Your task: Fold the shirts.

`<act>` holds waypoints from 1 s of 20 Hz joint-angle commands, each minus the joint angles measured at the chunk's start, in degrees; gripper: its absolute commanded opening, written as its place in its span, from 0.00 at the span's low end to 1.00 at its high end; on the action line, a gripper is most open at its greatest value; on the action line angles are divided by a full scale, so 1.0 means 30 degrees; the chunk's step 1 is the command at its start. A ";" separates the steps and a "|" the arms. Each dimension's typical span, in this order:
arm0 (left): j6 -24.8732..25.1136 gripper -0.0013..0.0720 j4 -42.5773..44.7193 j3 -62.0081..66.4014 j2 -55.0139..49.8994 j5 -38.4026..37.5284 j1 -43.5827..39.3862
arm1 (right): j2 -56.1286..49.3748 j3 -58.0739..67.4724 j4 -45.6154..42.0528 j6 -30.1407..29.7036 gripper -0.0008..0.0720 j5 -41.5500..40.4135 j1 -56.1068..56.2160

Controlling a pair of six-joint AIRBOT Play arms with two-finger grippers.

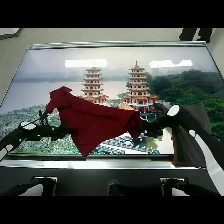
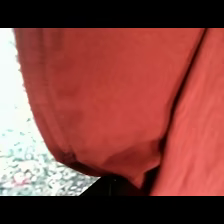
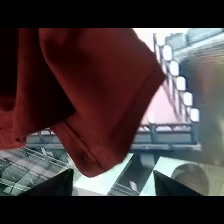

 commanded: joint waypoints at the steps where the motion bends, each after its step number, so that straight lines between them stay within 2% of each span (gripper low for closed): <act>1: 0.0182 0.06 -0.0306 0.0044 0.0488 -0.0284 -0.0015 | -0.1246 -0.0036 0.0685 0.0678 0.69 -0.1326 0.1756; 2: 0.0350 0.06 -0.0306 0.0044 0.0612 -0.0335 -0.0015 | -0.1290 -0.0036 0.0772 0.0911 0.50 -0.1916 0.2091; 3: 0.0612 0.06 -0.0299 0.0095 0.0831 -0.0415 -0.0015 | -0.1246 -0.0007 0.0860 0.1297 0.07 -0.2805 0.2280; 6: 0.2623 0.05 -0.0015 0.1617 0.2361 -0.1647 0.0160 | -0.0291 0.1100 0.0969 0.1559 0.06 -0.3002 0.2055; 9: 0.2528 0.05 0.2004 0.5887 0.5661 -0.2266 0.0896 | 0.2426 0.4073 0.0007 0.1807 0.06 -0.3483 0.0867; 13: -0.0066 0.05 0.2630 1.5693 0.9114 -0.2098 0.3424 | 0.7300 1.0287 -0.2637 0.3381 0.06 -0.6943 -0.1741; 15: -0.1246 0.05 0.4160 2.0713 0.9661 -0.1756 0.4889 | 0.9486 1.3311 -0.6586 0.6011 0.06 -0.7810 -0.2608; 17: -0.2594 0.05 0.5282 2.3503 0.9690 -0.2361 0.5858 | 1.0943 1.4681 -0.9340 0.7890 0.06 -0.6630 -0.2630; 20: -0.3373 0.05 0.5209 2.3882 0.9610 -0.4058 0.5938 | 1.2101 1.4732 -1.0331 0.7854 0.06 -0.3701 -0.2637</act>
